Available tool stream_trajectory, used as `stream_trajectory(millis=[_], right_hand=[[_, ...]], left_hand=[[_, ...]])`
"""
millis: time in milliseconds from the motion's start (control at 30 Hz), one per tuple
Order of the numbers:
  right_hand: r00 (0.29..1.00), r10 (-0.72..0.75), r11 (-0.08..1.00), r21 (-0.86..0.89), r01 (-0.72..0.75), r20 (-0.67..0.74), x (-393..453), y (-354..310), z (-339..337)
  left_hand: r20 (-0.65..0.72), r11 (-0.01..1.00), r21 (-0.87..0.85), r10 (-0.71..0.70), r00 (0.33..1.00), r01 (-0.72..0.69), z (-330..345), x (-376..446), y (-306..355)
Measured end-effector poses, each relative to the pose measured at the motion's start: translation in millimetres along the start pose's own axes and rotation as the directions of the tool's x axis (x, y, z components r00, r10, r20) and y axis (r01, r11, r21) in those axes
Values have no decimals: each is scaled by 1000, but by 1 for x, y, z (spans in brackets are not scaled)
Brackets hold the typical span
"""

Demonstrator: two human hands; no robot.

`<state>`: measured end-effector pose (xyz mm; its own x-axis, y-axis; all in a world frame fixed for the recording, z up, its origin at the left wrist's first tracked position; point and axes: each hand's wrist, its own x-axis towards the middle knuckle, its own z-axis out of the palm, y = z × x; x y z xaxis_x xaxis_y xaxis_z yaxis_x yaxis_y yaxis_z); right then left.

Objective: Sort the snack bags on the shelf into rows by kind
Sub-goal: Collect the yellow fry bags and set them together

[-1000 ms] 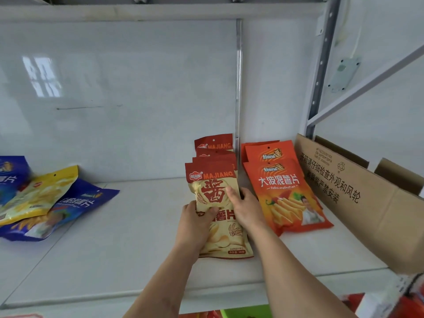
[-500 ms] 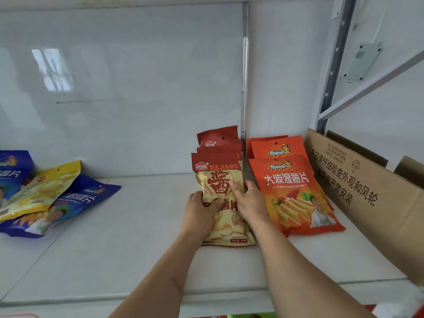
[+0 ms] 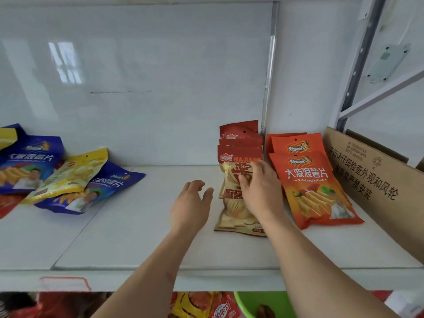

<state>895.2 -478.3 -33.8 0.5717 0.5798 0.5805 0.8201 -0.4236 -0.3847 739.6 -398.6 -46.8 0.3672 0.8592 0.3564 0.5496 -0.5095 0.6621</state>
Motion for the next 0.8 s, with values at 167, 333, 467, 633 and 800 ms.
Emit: stream_trajectory(millis=[167,333,467,633,800], right_hand=[[966,-253,960,-106,258,61,-22,-64,20],[916,-359,925,-66,375,178,-50,-145,48],[891,-394,913,-15,407,224,-65,-209,68],[875,-415,904,4,428,248,-72,-285,90],[872,-402,912,40,408,279,-68,-348,112]], left_hand=[[-72,869,405,339,938,-283,-47,2,-57],[-50,751,578,424,904,-320,-112,2,-110],[-13,740,613,361,933,-278,-165,0,-150],[-54,765,594,347,936,-250,-222,-1,-200],[-96,788,577,326,940,-214,-264,10,-248]])
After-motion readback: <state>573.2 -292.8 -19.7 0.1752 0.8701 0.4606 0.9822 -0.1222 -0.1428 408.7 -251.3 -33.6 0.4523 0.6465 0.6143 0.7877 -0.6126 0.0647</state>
